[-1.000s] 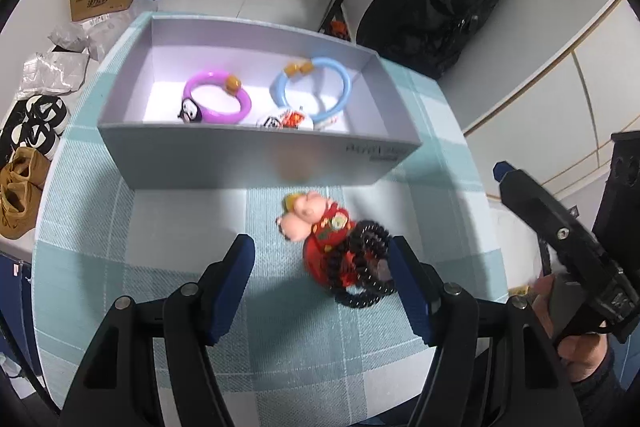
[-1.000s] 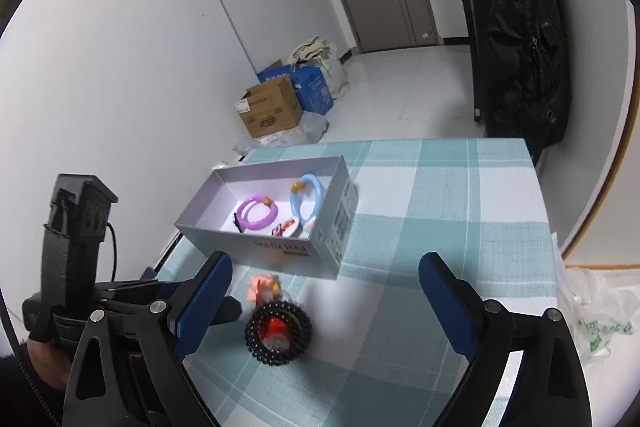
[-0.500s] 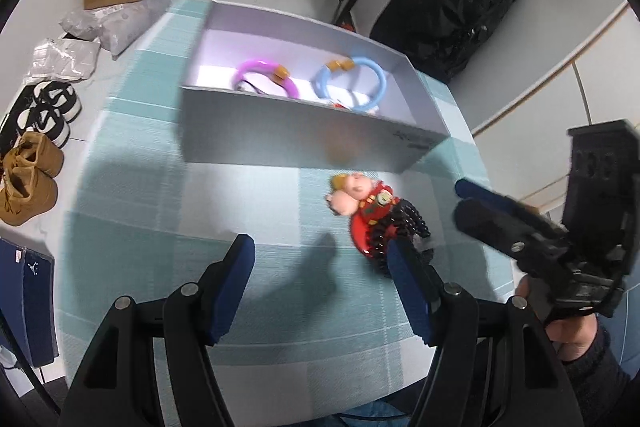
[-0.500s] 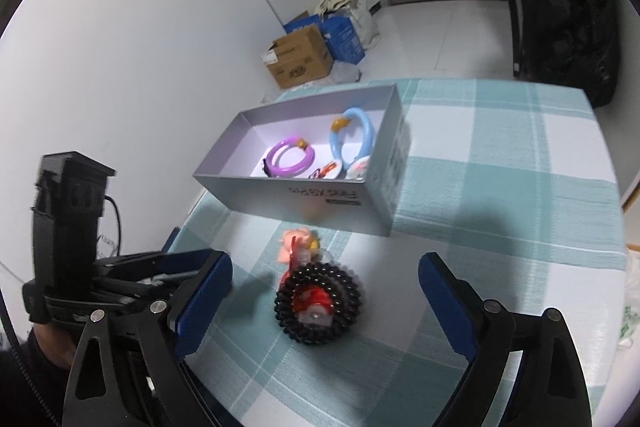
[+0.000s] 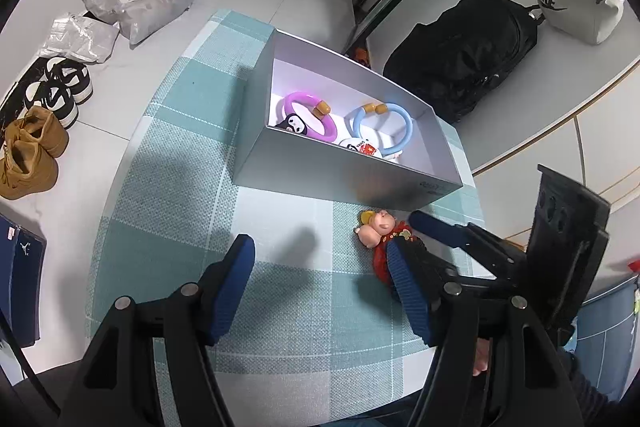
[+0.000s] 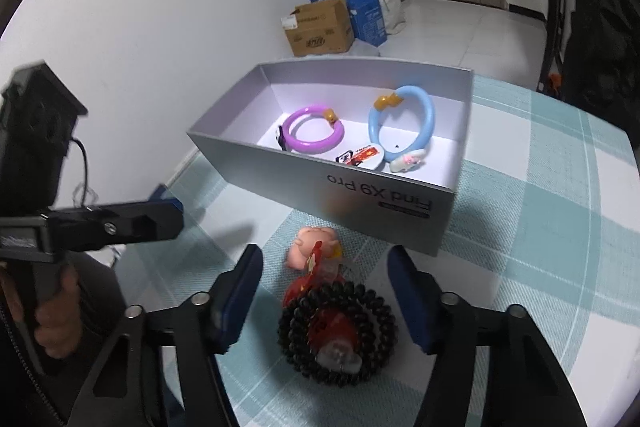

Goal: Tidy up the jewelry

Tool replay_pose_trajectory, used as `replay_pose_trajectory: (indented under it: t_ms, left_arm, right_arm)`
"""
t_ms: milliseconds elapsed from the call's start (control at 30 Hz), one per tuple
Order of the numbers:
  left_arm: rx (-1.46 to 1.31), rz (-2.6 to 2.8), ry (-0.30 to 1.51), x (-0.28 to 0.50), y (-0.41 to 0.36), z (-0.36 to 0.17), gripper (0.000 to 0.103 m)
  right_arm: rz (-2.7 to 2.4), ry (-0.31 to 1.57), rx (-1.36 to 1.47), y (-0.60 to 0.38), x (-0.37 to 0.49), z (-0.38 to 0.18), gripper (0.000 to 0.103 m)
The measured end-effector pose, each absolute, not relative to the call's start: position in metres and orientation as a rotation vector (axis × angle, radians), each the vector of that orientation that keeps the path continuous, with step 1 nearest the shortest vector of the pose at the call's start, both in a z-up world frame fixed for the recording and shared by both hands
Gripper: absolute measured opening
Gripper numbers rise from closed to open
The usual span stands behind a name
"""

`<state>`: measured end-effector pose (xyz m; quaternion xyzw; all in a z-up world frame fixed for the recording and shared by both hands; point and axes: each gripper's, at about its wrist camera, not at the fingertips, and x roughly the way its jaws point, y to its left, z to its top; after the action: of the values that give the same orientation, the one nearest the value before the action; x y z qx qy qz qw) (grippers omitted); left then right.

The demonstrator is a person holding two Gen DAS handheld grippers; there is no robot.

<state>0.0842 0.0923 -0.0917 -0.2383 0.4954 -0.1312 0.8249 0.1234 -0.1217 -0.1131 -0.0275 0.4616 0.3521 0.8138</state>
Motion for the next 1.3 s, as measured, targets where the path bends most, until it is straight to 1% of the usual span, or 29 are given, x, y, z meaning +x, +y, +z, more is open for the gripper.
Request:
replay_pose_trajectory:
  t_ms: [33, 100, 133, 167, 200, 233, 300, 800, 1133, 1300]
  left_arm:
    - [-0.512, -0.281, 1.057, 0.085, 0.094, -0.093, 0.064]
    - [-0.525, -0.281, 1.069, 0.087, 0.095, -0.095, 0.064]
    - [-0.533, -0.284, 1.074, 0.087, 0.096, -0.096, 0.064]
    - [-0.538, -0.286, 1.079, 0.088, 0.096, -0.097, 0.064]
    - [-0.540, -0.284, 1.083, 0.089, 0.096, -0.097, 0.064]
    - [-0.541, -0.284, 1.084, 0.089, 0.097, -0.097, 0.064]
    - [-0.546, -0.284, 1.083, 0.090, 0.097, -0.097, 0.064]
    - [-0.529, -0.315, 1.099, 0.097, 0.076, -0.098, 0.064]
    - [-0.439, -0.362, 1.094, 0.100, 0.050, -0.096, 0.064]
    - [-0.331, -0.370, 1.062, 0.099, 0.030, -0.092, 0.064]
  right_arm:
    - [0.753, 0.989, -0.071, -0.119, 0.124, -0.115, 0.050]
    - [0.735, 0.985, -0.101, -0.116, 0.122, -0.117, 0.042]
    - [0.717, 0.974, -0.119, -0.115, 0.120, -0.117, 0.033]
    - [0.713, 0.971, -0.129, -0.114, 0.120, -0.117, 0.028]
    - [0.711, 0.971, -0.134, -0.114, 0.120, -0.118, 0.028]
    - [0.705, 0.966, -0.135, -0.116, 0.119, -0.117, 0.022]
    - [0.698, 0.957, -0.137, -0.118, 0.118, -0.115, 0.016]
    - [0.689, 0.938, 0.013, -0.143, 0.126, -0.098, 0.015]
    - [0.670, 0.924, 0.098, -0.168, 0.127, -0.084, 0.015]
    - [0.657, 0.909, 0.121, -0.181, 0.127, -0.077, 0.015]
